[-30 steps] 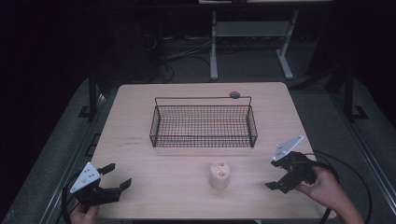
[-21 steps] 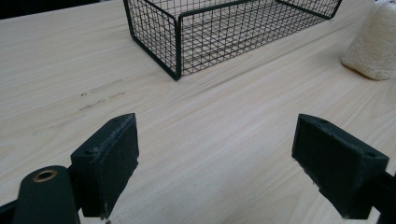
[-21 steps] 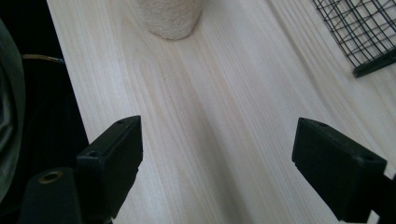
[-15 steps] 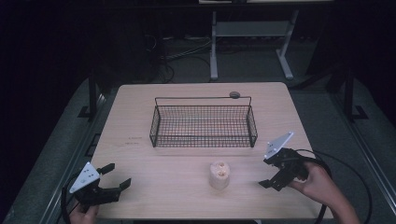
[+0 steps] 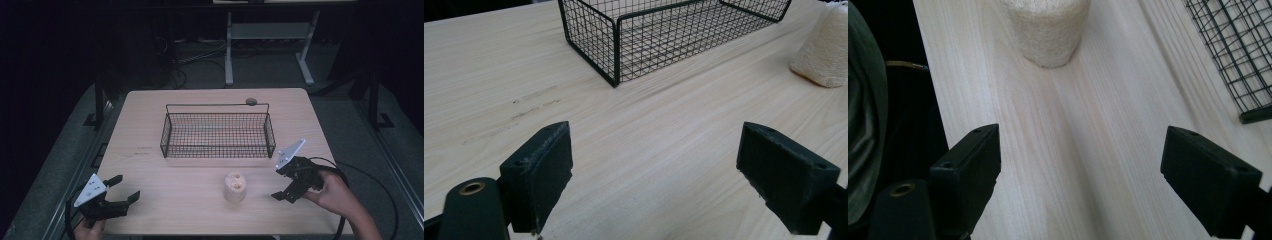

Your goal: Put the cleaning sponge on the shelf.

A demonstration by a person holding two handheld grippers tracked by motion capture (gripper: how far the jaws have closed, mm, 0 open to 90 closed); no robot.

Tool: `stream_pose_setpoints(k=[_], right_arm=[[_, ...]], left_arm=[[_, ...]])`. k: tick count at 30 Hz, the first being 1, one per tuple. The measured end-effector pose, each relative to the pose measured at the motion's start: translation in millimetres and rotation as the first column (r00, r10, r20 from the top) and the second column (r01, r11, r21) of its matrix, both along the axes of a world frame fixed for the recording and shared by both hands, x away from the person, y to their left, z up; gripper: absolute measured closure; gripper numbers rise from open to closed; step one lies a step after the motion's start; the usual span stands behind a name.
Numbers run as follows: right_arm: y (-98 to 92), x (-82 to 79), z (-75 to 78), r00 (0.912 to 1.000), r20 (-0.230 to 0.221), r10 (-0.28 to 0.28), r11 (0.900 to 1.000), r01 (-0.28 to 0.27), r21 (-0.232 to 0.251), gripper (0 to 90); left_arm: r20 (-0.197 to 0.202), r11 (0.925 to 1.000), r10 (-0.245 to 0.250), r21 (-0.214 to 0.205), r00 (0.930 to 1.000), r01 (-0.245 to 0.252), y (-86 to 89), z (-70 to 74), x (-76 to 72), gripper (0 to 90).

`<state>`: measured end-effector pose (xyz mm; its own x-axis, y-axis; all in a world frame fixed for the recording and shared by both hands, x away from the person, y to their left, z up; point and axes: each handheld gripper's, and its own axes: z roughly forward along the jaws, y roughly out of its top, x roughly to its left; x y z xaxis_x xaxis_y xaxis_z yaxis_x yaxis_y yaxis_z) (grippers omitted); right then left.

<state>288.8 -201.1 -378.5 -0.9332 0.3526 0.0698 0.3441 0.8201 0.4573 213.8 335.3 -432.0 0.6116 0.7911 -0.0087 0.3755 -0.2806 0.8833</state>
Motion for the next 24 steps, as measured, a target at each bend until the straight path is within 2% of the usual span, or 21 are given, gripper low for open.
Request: stream_pose_setpoints(k=[24], right_arm=[[28.0, 5.6, 8.1, 0.9980, -0.003, 0.063, 0.9978, -0.063, -0.020, 15.8]], left_arm=[[0.001, 1.0000, -0.001, -0.004, 1.0000, 0.001, 0.1, 0.3, 0.1, 14.0]])
